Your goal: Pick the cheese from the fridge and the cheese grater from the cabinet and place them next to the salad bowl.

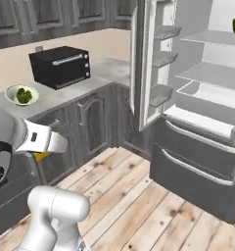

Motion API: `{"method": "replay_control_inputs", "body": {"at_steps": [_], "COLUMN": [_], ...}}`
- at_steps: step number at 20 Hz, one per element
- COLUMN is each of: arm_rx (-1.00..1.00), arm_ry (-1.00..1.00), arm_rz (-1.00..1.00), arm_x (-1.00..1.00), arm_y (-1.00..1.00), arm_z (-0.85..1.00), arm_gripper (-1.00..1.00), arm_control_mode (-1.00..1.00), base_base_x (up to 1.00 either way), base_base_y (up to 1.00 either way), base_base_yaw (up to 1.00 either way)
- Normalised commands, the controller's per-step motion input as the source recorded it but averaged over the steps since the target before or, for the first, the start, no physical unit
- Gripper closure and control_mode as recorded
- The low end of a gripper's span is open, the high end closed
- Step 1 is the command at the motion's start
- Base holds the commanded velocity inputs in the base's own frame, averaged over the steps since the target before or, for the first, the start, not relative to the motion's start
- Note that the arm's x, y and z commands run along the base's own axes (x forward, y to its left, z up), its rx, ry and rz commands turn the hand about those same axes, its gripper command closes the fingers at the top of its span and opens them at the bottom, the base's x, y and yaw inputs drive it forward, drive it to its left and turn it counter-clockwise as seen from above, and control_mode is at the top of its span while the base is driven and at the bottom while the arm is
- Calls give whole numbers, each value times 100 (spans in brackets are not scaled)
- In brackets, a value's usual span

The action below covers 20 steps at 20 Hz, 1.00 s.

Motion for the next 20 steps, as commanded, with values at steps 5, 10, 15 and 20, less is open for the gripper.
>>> {"method": "replay_control_inputs", "body": {"at_steps": [5,10,15,20], "arm_rx": [0,0,0,0], "arm_ry": [0,0,0,0], "arm_rz": [0,0,0,0], "arm_x": [0,0,0,0], "arm_y": [0,0,0,0], "arm_z": [0,0,0,0], "arm_gripper": [100,100,100,100], "arm_control_mode": [100,100,100,100], "base_base_x": [11,83,94,16], "base_base_y": [-24,-6,6,19], "base_base_yaw": [90,31,0,25]}}
